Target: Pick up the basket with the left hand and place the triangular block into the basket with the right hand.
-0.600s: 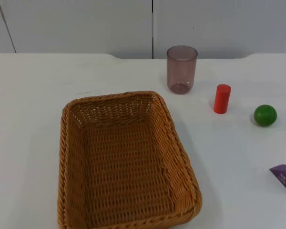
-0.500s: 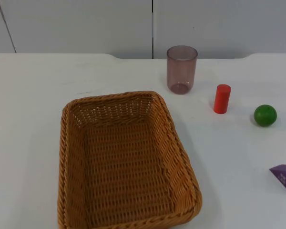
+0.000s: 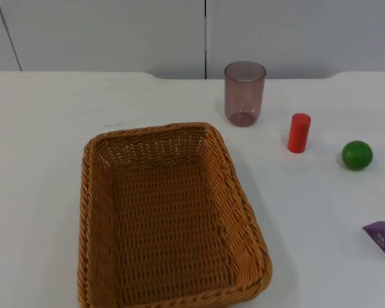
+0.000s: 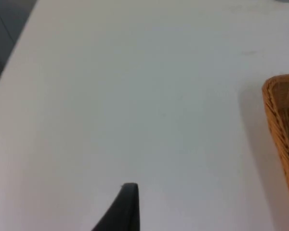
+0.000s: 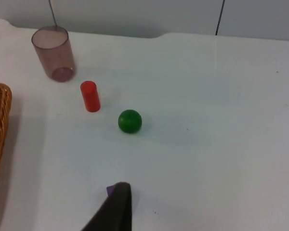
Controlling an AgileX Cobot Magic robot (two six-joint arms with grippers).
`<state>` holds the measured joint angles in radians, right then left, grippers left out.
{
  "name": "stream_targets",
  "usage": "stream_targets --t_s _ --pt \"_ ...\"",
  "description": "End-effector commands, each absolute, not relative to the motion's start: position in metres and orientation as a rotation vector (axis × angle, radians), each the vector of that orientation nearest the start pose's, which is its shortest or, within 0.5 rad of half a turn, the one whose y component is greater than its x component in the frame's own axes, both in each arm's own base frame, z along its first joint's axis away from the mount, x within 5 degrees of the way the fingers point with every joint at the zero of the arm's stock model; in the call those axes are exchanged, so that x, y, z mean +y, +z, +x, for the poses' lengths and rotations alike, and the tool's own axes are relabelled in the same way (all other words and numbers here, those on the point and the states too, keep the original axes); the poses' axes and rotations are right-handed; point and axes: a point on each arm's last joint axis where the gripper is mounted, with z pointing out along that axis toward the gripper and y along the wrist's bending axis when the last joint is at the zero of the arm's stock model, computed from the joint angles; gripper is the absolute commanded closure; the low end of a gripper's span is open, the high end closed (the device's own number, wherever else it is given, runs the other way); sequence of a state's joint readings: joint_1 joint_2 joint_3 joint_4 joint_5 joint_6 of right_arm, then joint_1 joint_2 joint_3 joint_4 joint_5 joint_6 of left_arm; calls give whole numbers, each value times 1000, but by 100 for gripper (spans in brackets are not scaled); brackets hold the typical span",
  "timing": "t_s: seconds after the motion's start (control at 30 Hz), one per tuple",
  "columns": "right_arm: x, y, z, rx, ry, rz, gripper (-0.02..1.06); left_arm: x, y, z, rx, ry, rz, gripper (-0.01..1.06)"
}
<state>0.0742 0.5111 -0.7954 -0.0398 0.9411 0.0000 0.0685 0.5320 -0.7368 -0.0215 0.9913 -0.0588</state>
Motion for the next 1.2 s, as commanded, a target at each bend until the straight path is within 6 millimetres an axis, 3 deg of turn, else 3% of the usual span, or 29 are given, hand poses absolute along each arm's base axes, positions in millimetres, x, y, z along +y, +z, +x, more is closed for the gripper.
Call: stream_targets --t_s 0.0,0.17,0.37,0.8,0.93,1.17 --pt "5 358 97 2154 3 -93 -1 3 336 101 2301 -54 -138 0" --pt "8 339 142 2291 2 -101 -1 5 320 147 2437 -77 -146 0" --pt "10 318 167 2438 -2 -108 -1 6 300 173 2541 -83 -129 0" --pt "10 310 178 2475 -3 -111 -1 6 284 193 2606 -109 -131 0" --pt "10 310 179 2466 -3 -111 -1 0 275 209 2655 -210 -110 0" --pt "10 311 179 2454 -2 -110 -1 -12 242 264 2699 -445 -99 0"
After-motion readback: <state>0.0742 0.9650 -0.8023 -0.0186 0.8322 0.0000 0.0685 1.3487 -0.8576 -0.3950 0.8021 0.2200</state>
